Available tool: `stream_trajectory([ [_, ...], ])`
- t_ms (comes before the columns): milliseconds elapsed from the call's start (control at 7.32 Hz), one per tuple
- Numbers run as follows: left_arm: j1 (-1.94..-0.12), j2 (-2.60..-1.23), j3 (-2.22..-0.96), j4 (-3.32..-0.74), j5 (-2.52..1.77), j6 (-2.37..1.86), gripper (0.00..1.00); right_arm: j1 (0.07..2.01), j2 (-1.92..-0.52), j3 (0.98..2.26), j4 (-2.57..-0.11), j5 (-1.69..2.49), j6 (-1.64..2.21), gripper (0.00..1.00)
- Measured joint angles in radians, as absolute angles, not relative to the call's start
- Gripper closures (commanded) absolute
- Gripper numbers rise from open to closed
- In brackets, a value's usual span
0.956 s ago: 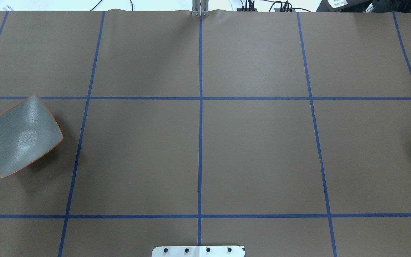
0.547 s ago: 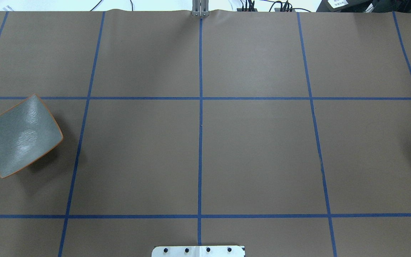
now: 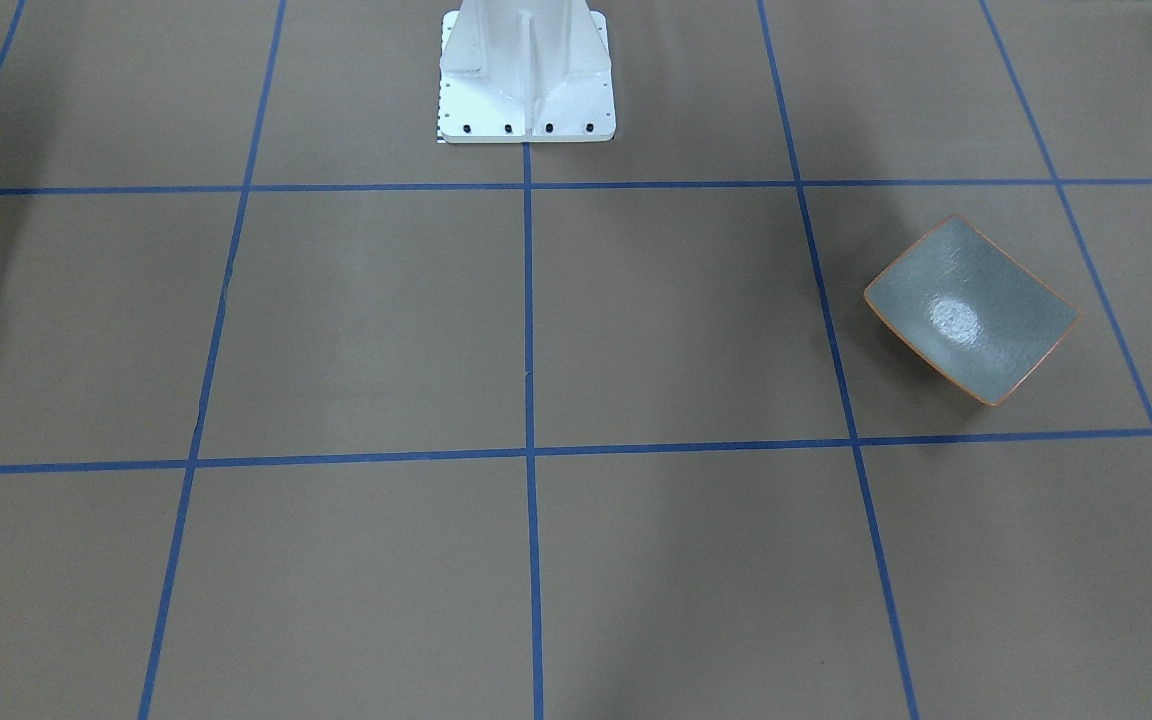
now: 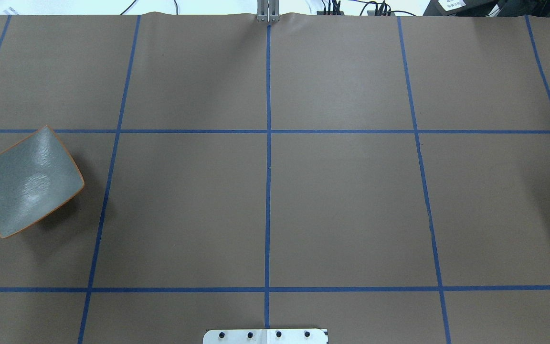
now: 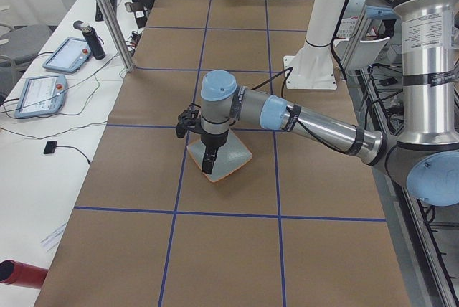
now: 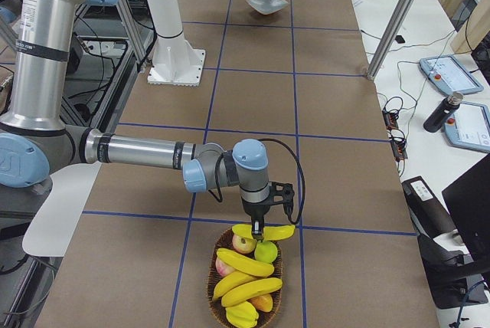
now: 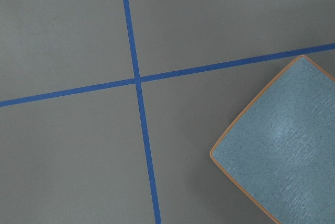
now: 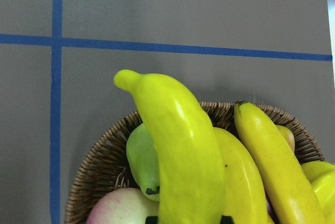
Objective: Transfer all bananas from basket to plate
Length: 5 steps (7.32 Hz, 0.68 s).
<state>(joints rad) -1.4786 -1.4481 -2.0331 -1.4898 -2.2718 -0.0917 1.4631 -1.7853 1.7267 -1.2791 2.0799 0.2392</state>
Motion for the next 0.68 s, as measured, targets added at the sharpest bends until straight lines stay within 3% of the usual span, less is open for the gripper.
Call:
stream_trajectory([
  [273, -1.474, -1.523, -2.025, -1.49, -2.362, -0.18, 0.0, 1.461, -1.779, 1.806, -1.298, 2.187, 0.295, 1.0],
  [683, -1.354, -1.759, -1.984, -1.488, -2.429, -0.443, 0.0, 1.363, -1.666, 1.863, -1.298, 2.297, 0.533, 1.0],
])
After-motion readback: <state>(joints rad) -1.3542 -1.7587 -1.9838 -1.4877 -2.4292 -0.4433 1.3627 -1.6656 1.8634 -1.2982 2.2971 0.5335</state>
